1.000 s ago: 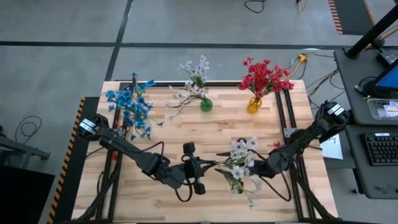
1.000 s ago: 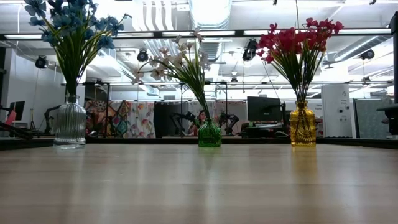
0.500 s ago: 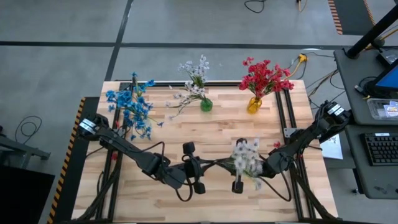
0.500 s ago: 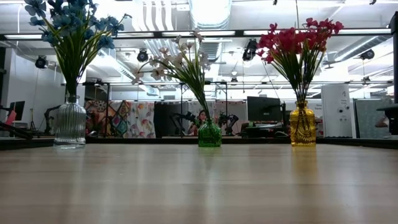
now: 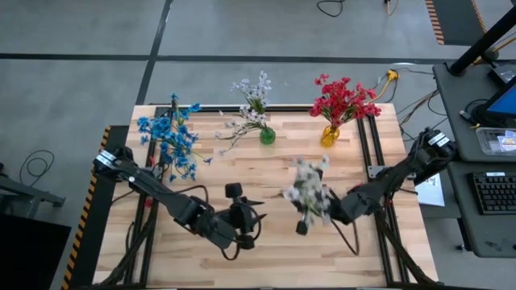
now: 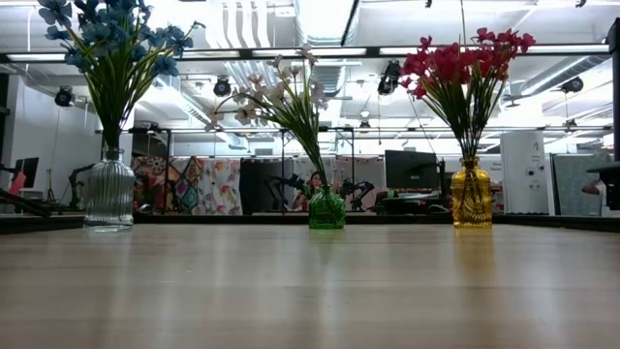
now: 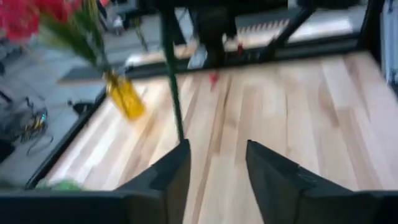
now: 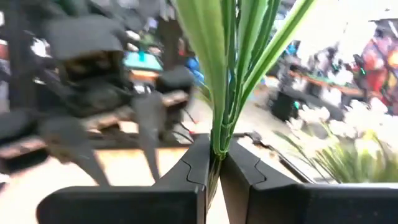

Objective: Sort flowers into vase by color
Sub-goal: Put the white flowers into the green vase

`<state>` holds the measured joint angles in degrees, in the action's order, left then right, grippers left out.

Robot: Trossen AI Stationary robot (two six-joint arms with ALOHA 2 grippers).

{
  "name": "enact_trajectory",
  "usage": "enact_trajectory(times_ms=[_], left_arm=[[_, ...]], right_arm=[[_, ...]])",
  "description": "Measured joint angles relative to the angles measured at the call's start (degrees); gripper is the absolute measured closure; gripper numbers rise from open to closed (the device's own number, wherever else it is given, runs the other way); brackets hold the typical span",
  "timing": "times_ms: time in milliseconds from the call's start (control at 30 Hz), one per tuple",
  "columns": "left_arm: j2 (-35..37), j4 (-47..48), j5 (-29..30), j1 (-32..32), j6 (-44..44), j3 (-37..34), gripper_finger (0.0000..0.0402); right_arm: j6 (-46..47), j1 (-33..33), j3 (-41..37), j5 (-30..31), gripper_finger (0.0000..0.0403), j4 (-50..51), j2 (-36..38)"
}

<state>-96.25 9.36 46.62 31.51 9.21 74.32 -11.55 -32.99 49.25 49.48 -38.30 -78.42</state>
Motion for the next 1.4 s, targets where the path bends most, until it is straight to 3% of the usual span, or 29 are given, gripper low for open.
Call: enact_trajectory(times_ms=[200, 267, 400, 667, 800, 1400], left_arm=[[3.1, 15.5, -0.1, 0.8, 12.2, 0.0, 0.0231], [3.8, 19.3, -0.2, 1.1, 15.8, 0.0, 0.0229], [4.5, 24.5, -0.2, 1.5, 20.3, 0.0, 0.0231], [4.6, 29.4, -0.3, 2.0, 21.9, 0.0, 0.0238], [4.6, 31.2, -0.2, 1.9, 21.9, 0.0, 0.0238], [4.6, 32.3, 0.0, 1.9, 21.8, 0.0, 0.0238]], right_arm=[[5.5, 9.3, 0.0, -0.7, 0.0385, 12.4, 3.4], [7.6, 14.5, 0.0, -4.1, 0.0385, 14.9, 4.1], [10.1, 25.5, 0.0, -15.9, 0.0385, 15.2, 3.8], [12.1, 40.6, -0.1, -19.0, 0.0385, 11.8, 0.3], [13.1, 43.8, -0.1, -21.9, 0.0385, 9.1, -2.2], [12.9, 47.9, -0.2, -22.1, 0.0385, 2.7, -10.2]])
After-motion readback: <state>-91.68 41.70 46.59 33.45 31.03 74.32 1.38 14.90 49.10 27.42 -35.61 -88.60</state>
